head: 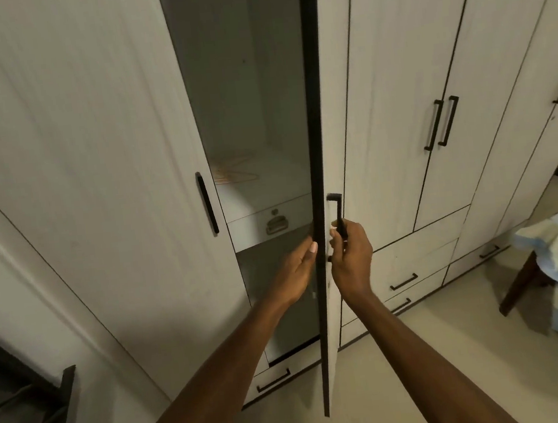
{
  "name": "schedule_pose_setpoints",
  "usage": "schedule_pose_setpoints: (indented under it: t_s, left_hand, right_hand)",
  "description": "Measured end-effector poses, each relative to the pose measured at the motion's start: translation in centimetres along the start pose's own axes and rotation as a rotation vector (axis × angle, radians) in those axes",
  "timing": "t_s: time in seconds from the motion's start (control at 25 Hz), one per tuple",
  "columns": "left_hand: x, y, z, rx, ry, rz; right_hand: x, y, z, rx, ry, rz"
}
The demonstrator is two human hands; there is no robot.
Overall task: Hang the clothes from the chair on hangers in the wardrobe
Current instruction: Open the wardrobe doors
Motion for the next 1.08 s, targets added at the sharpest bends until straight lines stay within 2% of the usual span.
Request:
schedule_pose_setpoints:
  t_s: [0.12,0.2,0.32,0.48,0.6,1.08]
  left_hand:
    - [-3.9,0.4,-0.8,-0.058,-0.002,0.07]
    - [-6.6,1.3,-1.3,-0.172,0.028,0.123]
    - [-9.7,2.5,-2.0,-0.337,0.151,0.127]
    - [-15.6,4.9,-2.3,-0.4,0.271,0.105]
    - [-18.8,6.9,-2.6,-0.471,0.357,0.056]
    - [-27.8,14.5,-3.2,-0.482,0.677,-0.071]
  right_hand:
    - [3.3,0.4,-1.6,-0.039,-0.009,-0.098]
    - [5.7,1.0,-3.0,-0.078,-0.02,-0.133]
    - [7.8,2.2,-5.0,-0.113,0.035,-0.089]
    - [11.9,4.5,-8.1,-0.177,0.056,-0.085]
    - [14.7,6.4,-9.1,-0.178,0.082,-0.02]
    - [20.2,14.3,-17.3,-0.265,0.255,0.111]
Point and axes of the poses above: each hand's wrist, its own y-axis towards the middle knuckle, its own x-axis out of the back of the hand, z = x × y, the point moved 3 cm from there along y, towards the middle knuckle, and after that the axes turned 10 degrees about -y, right-handed, at the moved point
